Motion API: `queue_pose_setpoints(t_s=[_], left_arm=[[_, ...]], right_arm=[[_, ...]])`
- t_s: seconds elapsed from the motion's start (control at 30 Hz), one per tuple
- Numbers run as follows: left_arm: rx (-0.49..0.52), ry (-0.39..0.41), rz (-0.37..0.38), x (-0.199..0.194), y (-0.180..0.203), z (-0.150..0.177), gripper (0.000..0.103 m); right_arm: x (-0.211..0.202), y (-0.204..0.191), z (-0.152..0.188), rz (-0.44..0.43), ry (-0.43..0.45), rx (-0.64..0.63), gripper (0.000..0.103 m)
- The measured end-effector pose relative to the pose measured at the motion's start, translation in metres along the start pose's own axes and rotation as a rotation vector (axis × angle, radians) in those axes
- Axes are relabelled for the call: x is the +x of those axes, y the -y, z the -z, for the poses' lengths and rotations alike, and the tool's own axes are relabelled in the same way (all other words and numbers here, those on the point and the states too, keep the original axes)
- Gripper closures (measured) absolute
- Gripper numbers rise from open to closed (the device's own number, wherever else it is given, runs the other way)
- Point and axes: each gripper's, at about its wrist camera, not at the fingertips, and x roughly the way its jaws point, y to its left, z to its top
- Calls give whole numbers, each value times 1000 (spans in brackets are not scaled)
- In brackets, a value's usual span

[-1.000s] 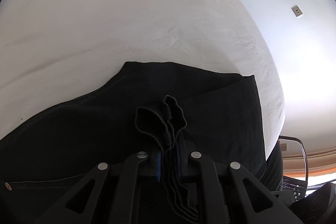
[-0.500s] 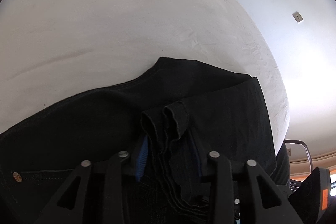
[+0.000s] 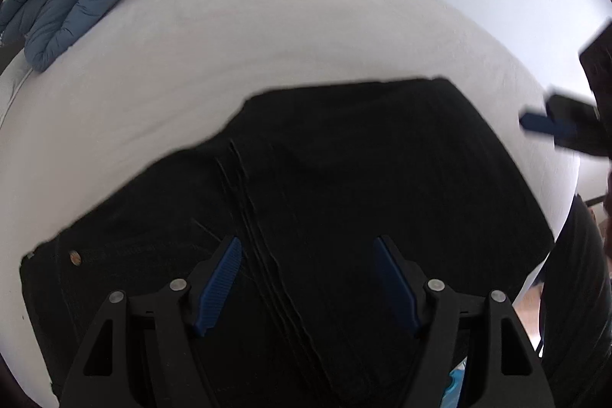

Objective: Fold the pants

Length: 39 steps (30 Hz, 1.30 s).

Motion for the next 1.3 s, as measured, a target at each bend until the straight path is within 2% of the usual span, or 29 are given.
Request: queue_pose_setpoints(t_s=[0.03, 0.1, 0.13, 0.17, 0.23, 0.3, 0.37, 0.47, 0.57, 0.77, 0.9, 0.93, 1.0, 1.03, 1.1, 1.17, 1.23, 1.27, 1.3], left_arm=[[-21, -24, 5, 7, 1, 8, 29], [-50, 3, -14, 7, 1, 24, 28], [-54, 11, -21, 6, 2, 30, 28], [-55, 10, -28, 6, 3, 34, 27], [-64, 11, -37, 5, 4, 37, 26], [-68, 5, -43, 7, 4, 37, 26], [-70, 0, -43, 8, 4, 36, 26], [-78, -3, -34, 10, 0, 34, 26], [-72, 3, -34, 10, -4, 37, 26], [-82, 27, -27, 3, -9, 53, 26], [-108, 66, -24, -3, -11, 70, 26], [-144, 80, -14, -8, -14, 73, 26], [-232, 127, 34, -21, -23, 83, 26], [-314, 185, 66, -34, -31, 92, 26], [-456, 287, 76, -57, -49, 111, 26], [-602, 364, 90, -77, -72, 131, 22], [-770, 450, 89, -100, -102, 160, 16], [-817, 475, 81, -108, -112, 170, 14], [-880, 505, 67, -118, -129, 185, 13]], right_arm=[[-1, 14, -12, -31, -11, 28, 72], [5, 32, -35, -65, -32, 54, 72], [17, 38, -56, -94, -69, 74, 72], [27, 47, -62, -124, -107, 97, 71], [38, 74, -75, -66, -132, 119, 72], [48, 104, -81, -112, -172, 190, 72], [51, 116, -75, -141, -158, 210, 78], [51, 128, -63, -153, -187, 188, 78], [42, 114, -31, -149, -262, 119, 78], [17, 99, 44, -161, -351, 94, 78], [-3, 86, 57, -100, -377, 63, 78], [-12, 80, 56, -90, -358, 52, 77], [-25, 65, 44, -149, -286, 32, 75], [-25, 59, 34, -175, -249, 25, 74], [-17, 53, 14, -225, -188, 35, 74], [1, 53, 0, -247, -173, 51, 74], [32, 66, -7, -169, -199, 95, 74], [51, 77, -5, -67, -242, 127, 74], [66, 86, -2, -1, -288, 156, 74]])
